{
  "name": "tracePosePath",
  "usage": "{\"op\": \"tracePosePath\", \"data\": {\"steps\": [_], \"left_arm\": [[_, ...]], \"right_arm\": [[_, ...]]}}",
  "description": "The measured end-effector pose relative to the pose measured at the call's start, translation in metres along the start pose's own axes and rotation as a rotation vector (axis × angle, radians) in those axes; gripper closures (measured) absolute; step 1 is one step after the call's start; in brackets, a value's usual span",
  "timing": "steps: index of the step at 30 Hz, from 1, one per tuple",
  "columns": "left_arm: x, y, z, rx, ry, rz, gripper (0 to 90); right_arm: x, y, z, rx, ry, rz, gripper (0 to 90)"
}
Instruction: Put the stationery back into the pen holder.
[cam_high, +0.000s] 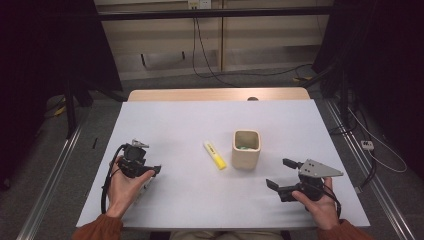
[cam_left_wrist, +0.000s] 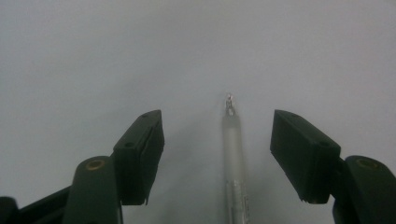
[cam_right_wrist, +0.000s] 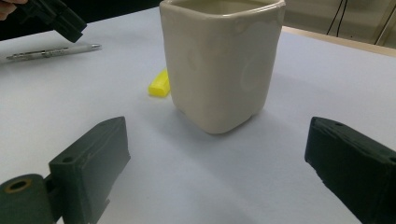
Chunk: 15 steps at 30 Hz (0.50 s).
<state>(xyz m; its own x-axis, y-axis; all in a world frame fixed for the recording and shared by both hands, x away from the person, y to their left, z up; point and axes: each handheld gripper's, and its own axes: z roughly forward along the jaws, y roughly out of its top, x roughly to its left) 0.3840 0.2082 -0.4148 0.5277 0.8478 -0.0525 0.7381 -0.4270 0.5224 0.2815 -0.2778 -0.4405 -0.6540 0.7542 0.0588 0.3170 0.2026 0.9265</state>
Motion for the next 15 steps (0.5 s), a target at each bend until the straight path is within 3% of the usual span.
{"op": "tracePosePath", "data": {"steps": [5,15], "left_arm": [[0.0009,-0.001,0.0017,0.036,-0.016,0.011,48.3],[-0.0026,-0.0027,0.0099,0.114,-0.044,0.023,59.5]], "right_arm": [[-0.0002,-0.0001,0.0004,0.003,0.0,0.0,6.1],[0.0001,-0.0004,0.0008,0.007,0.007,0.002,6.0]]}}
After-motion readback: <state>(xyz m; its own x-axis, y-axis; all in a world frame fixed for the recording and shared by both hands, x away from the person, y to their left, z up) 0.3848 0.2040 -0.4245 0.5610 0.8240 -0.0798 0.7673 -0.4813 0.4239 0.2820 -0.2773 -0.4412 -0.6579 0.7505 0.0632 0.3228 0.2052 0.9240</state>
